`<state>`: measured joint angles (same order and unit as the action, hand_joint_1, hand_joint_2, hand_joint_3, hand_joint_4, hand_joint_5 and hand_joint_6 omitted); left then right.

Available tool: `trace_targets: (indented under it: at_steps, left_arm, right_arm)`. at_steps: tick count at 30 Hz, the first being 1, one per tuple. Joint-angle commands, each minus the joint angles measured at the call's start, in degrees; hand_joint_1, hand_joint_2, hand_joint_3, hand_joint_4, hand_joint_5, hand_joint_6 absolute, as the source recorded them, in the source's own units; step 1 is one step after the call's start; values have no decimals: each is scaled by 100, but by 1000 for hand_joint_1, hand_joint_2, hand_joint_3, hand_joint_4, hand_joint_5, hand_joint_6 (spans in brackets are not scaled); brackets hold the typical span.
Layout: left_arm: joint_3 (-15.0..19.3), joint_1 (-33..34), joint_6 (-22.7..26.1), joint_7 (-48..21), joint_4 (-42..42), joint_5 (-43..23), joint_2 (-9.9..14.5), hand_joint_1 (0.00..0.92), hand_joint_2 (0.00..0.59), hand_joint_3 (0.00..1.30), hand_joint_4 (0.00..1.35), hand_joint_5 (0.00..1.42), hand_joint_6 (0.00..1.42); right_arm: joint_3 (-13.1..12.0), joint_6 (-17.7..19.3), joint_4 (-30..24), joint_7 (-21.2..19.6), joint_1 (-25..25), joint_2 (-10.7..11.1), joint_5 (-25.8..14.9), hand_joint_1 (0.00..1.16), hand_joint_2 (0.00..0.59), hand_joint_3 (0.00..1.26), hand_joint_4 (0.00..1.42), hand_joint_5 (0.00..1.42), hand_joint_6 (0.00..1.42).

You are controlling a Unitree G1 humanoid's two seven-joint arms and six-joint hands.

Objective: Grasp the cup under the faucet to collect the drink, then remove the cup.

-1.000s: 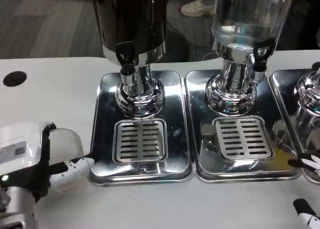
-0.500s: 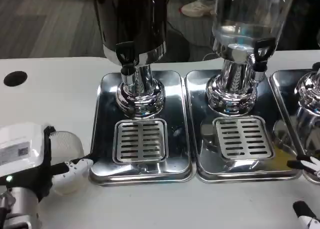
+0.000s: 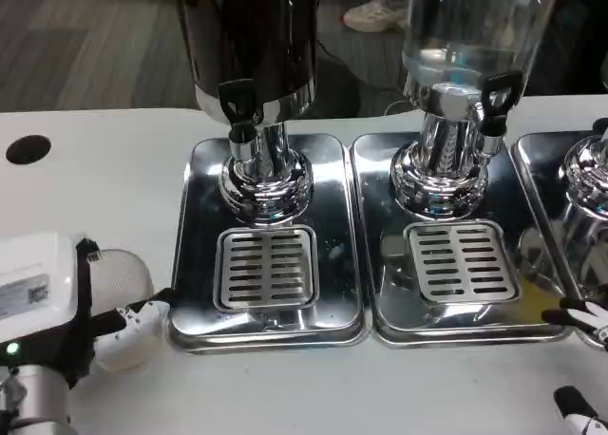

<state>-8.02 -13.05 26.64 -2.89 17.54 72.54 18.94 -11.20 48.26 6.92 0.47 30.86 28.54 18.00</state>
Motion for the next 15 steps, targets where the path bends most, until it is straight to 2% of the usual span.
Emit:
trace_targets:
  at_steps: [1,15]
  left_arm:
    - [32,-67,-50,155,165,-55,-25,275,123,458,587,831,1004]
    - [224,-65,-165,294,526,-242,-6,300,131,510,628,873,1050]
  right_arm:
    - [27,39,-11,38,-4,-5,-30,477,371,231,119,61,0]
    - [59,30,-13,81,-15,8,-42,477,371,231,119,61,0]
